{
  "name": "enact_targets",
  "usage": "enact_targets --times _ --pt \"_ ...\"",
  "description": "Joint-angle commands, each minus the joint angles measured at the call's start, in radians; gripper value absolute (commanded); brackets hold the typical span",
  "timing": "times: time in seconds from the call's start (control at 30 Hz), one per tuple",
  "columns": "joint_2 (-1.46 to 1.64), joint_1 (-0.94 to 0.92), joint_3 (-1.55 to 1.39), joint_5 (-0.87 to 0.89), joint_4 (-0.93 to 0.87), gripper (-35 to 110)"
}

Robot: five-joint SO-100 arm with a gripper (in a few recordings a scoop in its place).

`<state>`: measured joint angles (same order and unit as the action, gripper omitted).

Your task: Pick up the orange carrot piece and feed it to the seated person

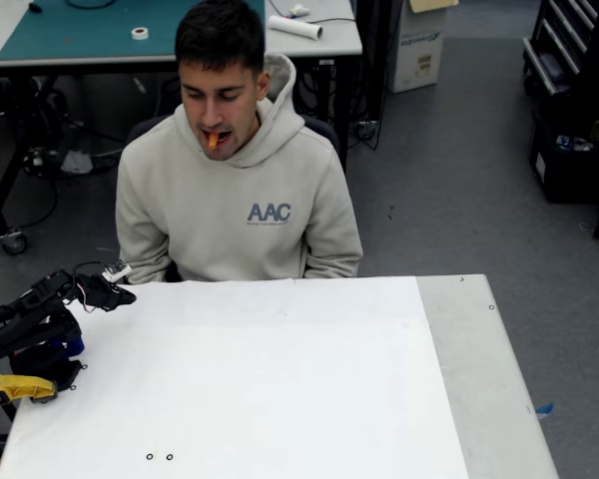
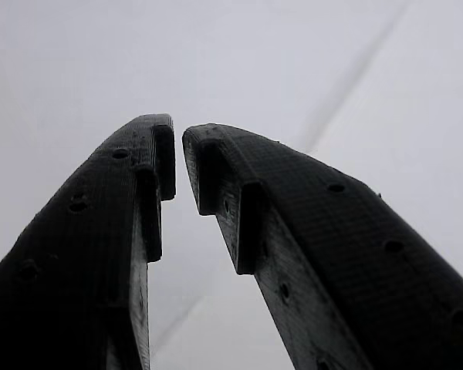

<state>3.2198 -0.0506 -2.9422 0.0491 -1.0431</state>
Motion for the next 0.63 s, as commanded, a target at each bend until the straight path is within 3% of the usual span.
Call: enact_targets --times 0.0,0.6 --pt "0.020 -0.002 0.003 0.006 -0.018 -3" --pt "0.057 0.005 0.006 0.005 -0.100 -3"
